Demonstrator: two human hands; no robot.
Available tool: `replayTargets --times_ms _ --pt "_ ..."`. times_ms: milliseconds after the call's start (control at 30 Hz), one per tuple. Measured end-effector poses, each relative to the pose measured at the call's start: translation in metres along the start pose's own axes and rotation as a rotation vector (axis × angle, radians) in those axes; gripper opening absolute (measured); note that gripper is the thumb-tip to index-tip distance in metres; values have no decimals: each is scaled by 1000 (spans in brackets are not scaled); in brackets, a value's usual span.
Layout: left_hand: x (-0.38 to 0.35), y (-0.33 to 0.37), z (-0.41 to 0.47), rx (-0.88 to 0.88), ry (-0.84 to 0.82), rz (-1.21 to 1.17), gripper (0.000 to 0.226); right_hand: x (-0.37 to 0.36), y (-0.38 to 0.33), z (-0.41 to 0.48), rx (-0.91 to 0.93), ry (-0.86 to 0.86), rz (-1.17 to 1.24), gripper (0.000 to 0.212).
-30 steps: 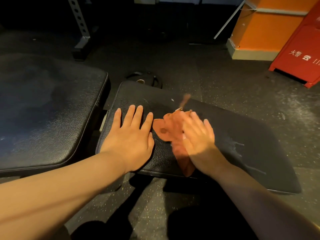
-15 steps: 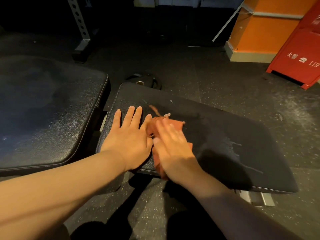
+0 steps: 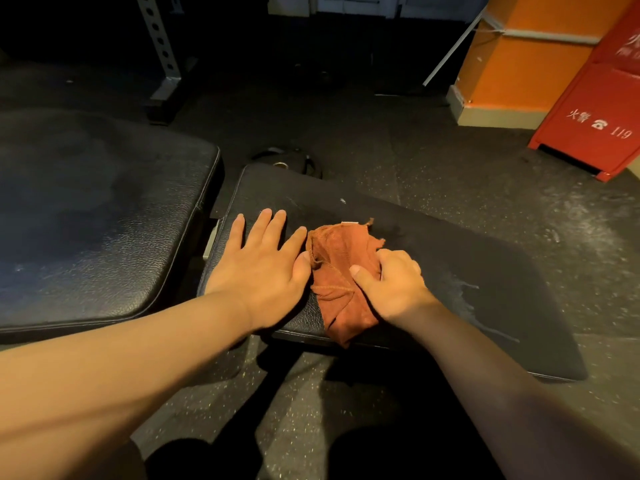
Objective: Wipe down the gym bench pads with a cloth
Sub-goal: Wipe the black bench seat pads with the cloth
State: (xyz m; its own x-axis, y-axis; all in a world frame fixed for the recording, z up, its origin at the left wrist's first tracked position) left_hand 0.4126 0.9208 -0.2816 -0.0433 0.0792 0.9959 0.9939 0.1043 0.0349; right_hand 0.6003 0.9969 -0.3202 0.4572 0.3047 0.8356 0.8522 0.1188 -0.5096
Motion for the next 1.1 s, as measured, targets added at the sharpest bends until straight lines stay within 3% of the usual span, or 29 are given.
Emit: replayTargets --times_ms 67,167,433,533,633,700,767,967,1033,1100 --pt "0 0 -2 -4 -5 -13 74 9 1 1 15 -76 209 27" --pt "0 0 -4 -9 -8 -4 81 37 8 4 9 12 484 17" --pt "0 1 -4 -6 -4 -31 75 174 -29 -32 284 542 176 28" --pt "0 0 -5 -10 6 -31 75 167 -61 -36 370 407 140 27" --pt "0 0 -4 -10 16 -21 76 110 -74 -15 331 173 130 25" --pt "0 0 -3 -8 17 -17 75 56 -76 -11 298 -21 293 20" --pt "1 1 -3 -12 25 -2 73 19 -69 -13 227 -79 437 20" --pt "-1 -1 -1 3 16 27 77 27 -6 -4 -129 79 762 17" --pt "-2 -1 -1 5 12 39 77 37 24 0 -216 137 618 25" --pt "-2 0 -1 3 12 48 77 43 46 -5 -274 201 275 50"
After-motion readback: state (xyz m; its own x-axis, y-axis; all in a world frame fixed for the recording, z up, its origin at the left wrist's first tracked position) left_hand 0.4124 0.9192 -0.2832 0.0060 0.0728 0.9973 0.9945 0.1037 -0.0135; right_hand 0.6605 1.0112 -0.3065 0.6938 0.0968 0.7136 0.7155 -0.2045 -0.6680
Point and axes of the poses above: each hand's wrist, its own z-axis towards the middle knuckle, its own x-axis out of the back of the hand, y = z × x, the point moved 4 cm from there along z, towards the middle knuckle, and after that the axes turned 1 degree about -z, right-handed, at the moved point
